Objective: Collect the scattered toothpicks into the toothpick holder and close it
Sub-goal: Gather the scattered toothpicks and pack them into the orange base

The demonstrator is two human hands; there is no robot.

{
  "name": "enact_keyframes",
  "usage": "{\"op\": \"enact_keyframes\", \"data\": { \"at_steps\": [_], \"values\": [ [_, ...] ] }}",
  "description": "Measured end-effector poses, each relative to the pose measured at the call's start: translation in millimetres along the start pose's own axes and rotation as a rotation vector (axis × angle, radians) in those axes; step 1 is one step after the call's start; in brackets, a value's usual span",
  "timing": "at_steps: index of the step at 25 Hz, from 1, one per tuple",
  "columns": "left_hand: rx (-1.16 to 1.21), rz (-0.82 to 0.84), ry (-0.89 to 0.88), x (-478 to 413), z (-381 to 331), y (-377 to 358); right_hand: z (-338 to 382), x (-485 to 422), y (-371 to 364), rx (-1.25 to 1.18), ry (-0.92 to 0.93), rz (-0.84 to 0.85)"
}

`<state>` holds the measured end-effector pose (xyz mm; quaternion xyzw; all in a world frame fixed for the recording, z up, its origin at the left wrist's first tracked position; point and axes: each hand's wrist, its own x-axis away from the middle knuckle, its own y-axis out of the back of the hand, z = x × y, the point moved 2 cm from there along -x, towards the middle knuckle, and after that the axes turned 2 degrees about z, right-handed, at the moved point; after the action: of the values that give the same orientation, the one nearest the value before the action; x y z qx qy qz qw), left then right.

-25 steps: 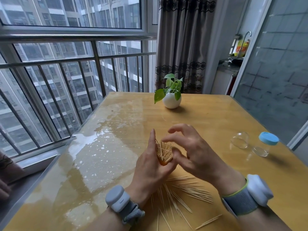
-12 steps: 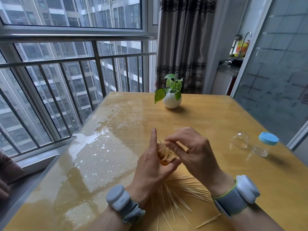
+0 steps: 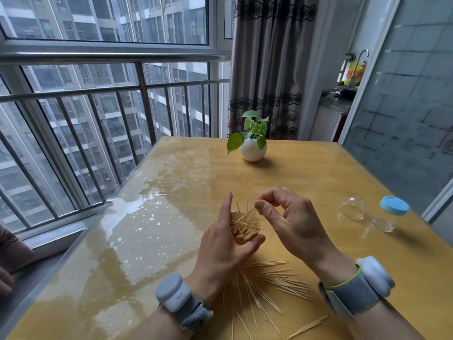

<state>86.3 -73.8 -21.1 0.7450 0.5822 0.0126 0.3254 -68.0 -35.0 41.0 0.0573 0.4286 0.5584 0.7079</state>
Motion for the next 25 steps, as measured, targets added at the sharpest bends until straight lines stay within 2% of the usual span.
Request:
{"op": "enact_keyframes", "data": {
  "at_steps": [3, 6, 8, 10, 11, 14, 16, 19, 22, 25],
  "values": [
    [-0.038, 0.015, 0.001, 0.9, 0.1, -1.6, -3.2, -1.5, 1.9, 0.097, 0.04, 0.134],
    [-0.072, 0.034, -0.047, 2.9, -1.8, -4.5, -2.3, -1.8, -9.0, 0.23, 0.158, 0.283],
    [-0.061, 0.017, -0.043, 2.3, -0.7, -3.7, 1.6, -1.9, -11.1, 0.215, 0.165, 0.273],
    [-0.044, -0.025, -0.013, 0.5, 1.6, -1.0, 2.4, -3.7, 0.8, 0.157, 0.075, 0.151],
    [-0.034, -0.051, 0.003, 0.4, 2.1, 0.4, -0.5, -4.2, 7.5, 0.153, -0.013, 0.149],
    [-0.018, -0.1, 0.018, 0.4, 1.2, 1.4, -10.4, -1.0, 10.2, 0.176, -0.314, 0.395],
    [-0.009, -0.103, 0.004, -0.2, 0.9, 0.1, -12.8, 2.5, 0.4, 0.044, -0.394, 0.458],
    [-0.013, -0.093, 0.005, 0.3, 1.9, -1.1, -10.5, 3.0, -5.2, -0.106, -0.377, 0.423],
    [-0.034, -0.084, 0.011, 1.0, 2.2, -0.6, -9.4, -3.9, 10.1, -0.214, -0.398, 0.315],
    [-0.039, -0.074, -0.009, 1.1, 0.8, -1.5, -3.2, -6.5, 17.4, -0.145, -0.302, 0.334]
  ]
}}
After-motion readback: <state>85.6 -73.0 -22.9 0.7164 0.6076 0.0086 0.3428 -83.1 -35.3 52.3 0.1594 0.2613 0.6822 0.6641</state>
